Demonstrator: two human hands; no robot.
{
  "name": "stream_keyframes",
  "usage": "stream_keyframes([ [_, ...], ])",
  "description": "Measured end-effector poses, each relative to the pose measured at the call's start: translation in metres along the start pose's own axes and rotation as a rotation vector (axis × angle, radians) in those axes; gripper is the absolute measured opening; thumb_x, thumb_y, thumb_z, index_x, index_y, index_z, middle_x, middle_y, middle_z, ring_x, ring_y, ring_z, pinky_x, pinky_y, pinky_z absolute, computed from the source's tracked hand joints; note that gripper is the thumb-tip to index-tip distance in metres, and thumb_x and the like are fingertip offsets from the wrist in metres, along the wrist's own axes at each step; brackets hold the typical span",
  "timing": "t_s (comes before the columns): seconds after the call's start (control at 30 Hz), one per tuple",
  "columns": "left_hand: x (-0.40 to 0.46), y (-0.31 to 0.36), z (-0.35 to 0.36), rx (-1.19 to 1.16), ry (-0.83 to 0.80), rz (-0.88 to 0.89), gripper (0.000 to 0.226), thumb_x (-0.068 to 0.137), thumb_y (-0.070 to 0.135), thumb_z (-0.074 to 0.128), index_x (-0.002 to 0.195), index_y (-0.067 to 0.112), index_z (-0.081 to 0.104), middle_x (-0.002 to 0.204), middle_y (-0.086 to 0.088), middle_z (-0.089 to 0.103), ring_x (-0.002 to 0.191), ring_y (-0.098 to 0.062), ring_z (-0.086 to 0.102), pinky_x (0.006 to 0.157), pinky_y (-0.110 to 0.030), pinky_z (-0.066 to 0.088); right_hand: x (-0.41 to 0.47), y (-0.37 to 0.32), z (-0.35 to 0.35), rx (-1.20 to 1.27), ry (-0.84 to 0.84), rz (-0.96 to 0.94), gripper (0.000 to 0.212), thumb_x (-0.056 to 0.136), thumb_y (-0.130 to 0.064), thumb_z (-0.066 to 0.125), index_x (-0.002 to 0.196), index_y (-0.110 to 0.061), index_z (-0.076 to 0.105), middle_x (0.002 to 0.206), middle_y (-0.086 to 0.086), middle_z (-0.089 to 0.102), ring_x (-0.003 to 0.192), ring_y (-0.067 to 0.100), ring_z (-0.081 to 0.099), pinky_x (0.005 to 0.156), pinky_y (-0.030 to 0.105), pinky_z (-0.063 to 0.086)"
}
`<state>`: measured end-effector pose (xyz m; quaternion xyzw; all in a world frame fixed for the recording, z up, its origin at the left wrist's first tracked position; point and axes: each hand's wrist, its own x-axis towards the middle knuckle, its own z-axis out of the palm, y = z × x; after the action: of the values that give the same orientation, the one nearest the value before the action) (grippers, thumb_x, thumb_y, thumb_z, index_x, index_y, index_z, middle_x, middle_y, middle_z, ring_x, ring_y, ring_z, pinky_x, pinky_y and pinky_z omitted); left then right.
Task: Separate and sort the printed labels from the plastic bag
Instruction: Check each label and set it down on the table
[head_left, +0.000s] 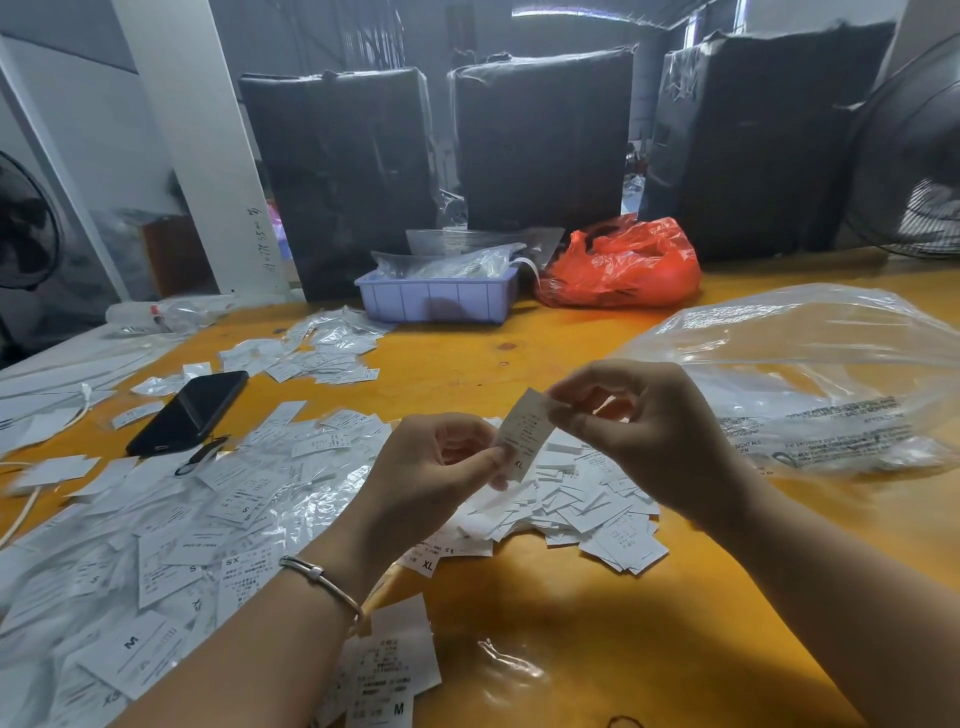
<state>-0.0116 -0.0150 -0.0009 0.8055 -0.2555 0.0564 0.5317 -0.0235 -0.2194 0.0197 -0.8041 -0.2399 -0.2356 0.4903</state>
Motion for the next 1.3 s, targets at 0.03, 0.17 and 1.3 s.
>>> stream_keyframes([
  [0.03,0.0,0.0,0.0,-0.004,0.0,-0.006,0.008,0.088,0.01,0.067,0.086,0.012,0.075,0.081,0.002,0.076,0.071,-0.008,0.07,0.063,-0.012,0.049,-0.001,0.0,0.002,0.014,0.002,0.003,0.014,0.077,-0.004,0.075,0.089,-0.012,0.073,0.075,-0.002,0.071,0.068,0.01,0.064,0.062,0.027,0.055],
  [0.17,0.0,-0.001,-0.001,-0.023,0.012,-0.027,0.01,0.089,0.008,0.066,0.086,0.011,0.075,0.081,0.004,0.076,0.071,0.0,0.067,0.062,-0.01,0.047,-0.002,0.004,0.006,0.099,0.031,0.016,0.016,0.074,0.0,0.077,0.086,-0.009,0.072,0.073,0.004,0.072,0.067,0.019,0.067,0.065,0.035,0.057],
  [1.3,0.002,0.005,-0.001,-0.198,-0.077,-0.127,0.03,0.084,0.013,0.067,0.114,0.016,0.062,0.09,-0.005,0.077,0.083,-0.02,0.074,0.069,-0.022,0.056,-0.001,0.017,0.01,-0.008,-0.228,0.102,0.016,0.082,-0.024,0.071,0.097,-0.023,0.073,0.094,-0.009,0.063,0.086,0.008,0.06,0.073,0.026,0.052],
])
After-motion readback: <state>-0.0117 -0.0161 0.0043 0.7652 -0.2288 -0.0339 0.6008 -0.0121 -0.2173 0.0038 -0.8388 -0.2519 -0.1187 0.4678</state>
